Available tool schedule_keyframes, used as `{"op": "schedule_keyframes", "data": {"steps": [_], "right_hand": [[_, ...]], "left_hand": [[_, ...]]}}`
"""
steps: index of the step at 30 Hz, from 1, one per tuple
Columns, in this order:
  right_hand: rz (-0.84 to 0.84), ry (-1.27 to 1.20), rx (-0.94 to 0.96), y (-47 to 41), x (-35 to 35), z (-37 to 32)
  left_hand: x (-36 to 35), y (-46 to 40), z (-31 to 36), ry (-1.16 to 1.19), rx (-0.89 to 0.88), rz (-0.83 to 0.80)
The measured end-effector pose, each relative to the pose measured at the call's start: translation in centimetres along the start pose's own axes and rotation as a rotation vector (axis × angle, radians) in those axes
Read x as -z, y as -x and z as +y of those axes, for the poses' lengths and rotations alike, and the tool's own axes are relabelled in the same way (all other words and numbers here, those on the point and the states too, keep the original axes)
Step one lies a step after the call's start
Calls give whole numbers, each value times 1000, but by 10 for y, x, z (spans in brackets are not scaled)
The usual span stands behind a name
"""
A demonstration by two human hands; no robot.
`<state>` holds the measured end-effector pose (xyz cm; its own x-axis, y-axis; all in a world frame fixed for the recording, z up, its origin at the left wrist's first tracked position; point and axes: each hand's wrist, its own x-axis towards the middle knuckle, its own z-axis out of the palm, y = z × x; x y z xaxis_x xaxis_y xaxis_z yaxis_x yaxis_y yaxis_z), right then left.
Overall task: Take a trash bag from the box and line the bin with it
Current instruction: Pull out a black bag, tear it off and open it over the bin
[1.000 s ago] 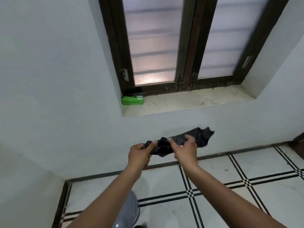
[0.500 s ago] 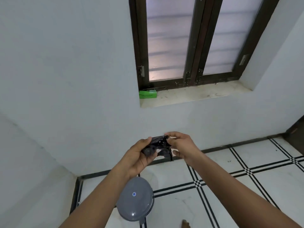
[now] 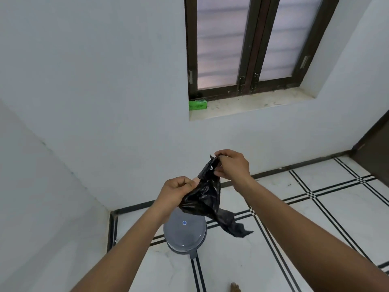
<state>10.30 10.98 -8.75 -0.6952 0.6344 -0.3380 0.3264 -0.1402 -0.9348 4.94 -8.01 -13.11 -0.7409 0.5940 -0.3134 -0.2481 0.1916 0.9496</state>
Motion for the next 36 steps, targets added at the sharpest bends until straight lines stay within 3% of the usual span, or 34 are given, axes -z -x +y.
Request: {"op": "schedule_keyframes", "data": {"steps": [3,5,8,10,12,14,24,30,36], "right_hand": [[-189,-255,-63,11,-5,2],[-177,-59,20,22,-7,10],[32,321,248,42,-12,24],[-39,172,129,47,-10,27],[-279,-70,-151,50,-5,23],[-425,-125,-279,47,4,22],[-450,-273,-344,53,40,39],[-557,-69,-263,65,43,42],[-444,-87,-276,67,49,44]], "left_hand": [[1,9,-1,2,-3,33],[0,13,-2,81,-10,144],[-5,18,1,150,-22,220],[-12,22,3,148,-19,209],[-19,25,4,151,-8,176],[-27,28,6,191,11,128],[-48,44,7,760,238,216],[-63,63,-1,463,254,163],[-67,70,-6,549,286,342]]}}
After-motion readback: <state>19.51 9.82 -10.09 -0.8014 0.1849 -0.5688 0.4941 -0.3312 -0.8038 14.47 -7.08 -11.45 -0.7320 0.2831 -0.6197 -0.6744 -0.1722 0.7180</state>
